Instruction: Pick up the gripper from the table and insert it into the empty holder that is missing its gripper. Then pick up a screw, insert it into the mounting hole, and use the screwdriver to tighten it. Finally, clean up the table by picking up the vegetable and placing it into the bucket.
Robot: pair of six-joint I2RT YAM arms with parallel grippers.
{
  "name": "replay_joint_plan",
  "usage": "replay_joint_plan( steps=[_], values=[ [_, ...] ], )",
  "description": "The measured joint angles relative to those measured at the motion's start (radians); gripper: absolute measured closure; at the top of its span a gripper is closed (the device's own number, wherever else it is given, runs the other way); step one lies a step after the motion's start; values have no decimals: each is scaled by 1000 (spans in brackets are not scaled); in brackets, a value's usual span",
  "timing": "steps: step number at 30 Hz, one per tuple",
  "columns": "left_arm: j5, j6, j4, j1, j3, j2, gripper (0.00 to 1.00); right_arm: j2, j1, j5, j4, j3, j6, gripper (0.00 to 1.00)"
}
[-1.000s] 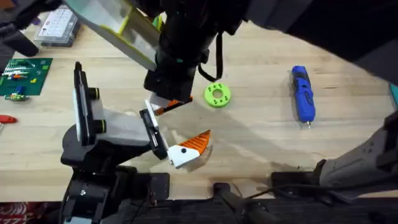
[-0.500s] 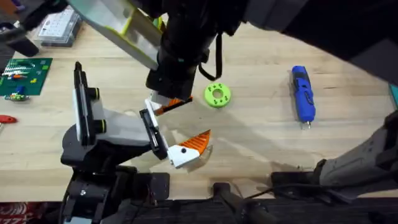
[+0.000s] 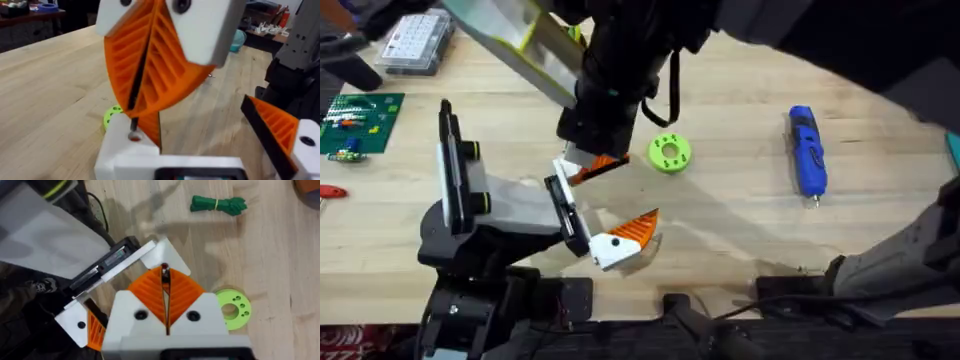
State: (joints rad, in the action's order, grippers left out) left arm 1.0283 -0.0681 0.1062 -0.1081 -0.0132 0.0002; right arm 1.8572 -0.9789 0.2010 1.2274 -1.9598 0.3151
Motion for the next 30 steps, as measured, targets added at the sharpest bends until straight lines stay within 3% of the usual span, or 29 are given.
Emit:
replay_joint_plan(
  steps=[30],
  values=[
    [0, 0, 0, 0, 0, 0, 14, 22, -1, 18, 2, 1, 0, 992]
  ],
)
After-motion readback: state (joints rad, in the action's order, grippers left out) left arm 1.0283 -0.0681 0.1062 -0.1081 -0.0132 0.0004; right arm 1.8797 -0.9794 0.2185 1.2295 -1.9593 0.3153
